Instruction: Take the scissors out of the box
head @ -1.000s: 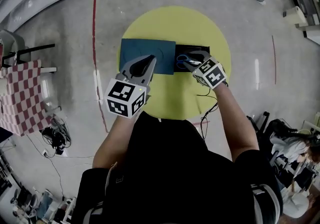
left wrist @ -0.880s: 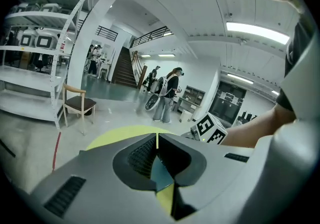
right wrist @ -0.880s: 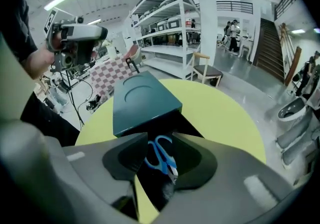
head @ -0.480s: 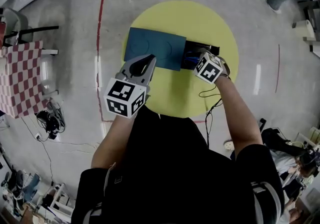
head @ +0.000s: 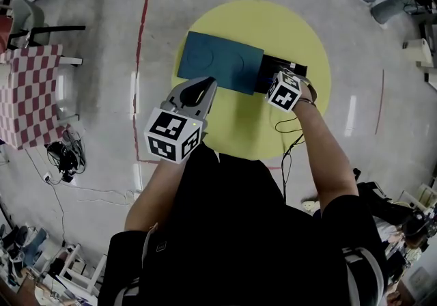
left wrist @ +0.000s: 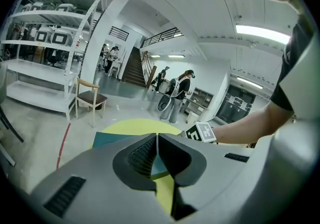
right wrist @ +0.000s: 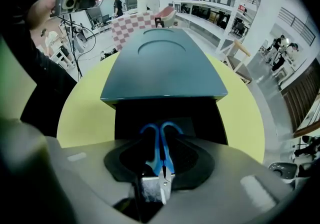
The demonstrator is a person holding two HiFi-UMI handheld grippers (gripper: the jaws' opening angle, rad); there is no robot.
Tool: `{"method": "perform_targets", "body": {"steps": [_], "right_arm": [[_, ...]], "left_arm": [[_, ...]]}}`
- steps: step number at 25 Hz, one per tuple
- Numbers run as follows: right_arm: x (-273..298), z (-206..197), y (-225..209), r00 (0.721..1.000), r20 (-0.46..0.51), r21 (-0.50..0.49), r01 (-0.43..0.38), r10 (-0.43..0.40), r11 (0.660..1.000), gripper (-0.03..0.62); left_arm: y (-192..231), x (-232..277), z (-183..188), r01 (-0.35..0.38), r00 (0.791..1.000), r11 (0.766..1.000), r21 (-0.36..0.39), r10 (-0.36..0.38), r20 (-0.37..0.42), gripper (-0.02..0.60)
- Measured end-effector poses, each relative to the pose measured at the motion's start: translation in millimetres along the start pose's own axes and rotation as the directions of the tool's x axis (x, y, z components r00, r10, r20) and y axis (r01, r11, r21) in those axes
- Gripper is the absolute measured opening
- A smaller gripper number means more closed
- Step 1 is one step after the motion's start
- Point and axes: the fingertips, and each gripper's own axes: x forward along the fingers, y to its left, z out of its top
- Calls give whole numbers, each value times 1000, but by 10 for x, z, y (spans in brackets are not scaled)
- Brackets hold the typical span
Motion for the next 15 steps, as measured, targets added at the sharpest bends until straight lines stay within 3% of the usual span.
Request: {"method": "perform_targets", "body": {"steps": [8,15], "right_arm": [[13,37,76,999,-38,-39,-30,28,999,92],[-295,144,-10,996,45,91,68,-72,994,89]], "left_arm": [[12,-125,43,31,999,999,-39,-30,40,18],[18,-236,285,68,995,998,-13,-67,80,18]]}}
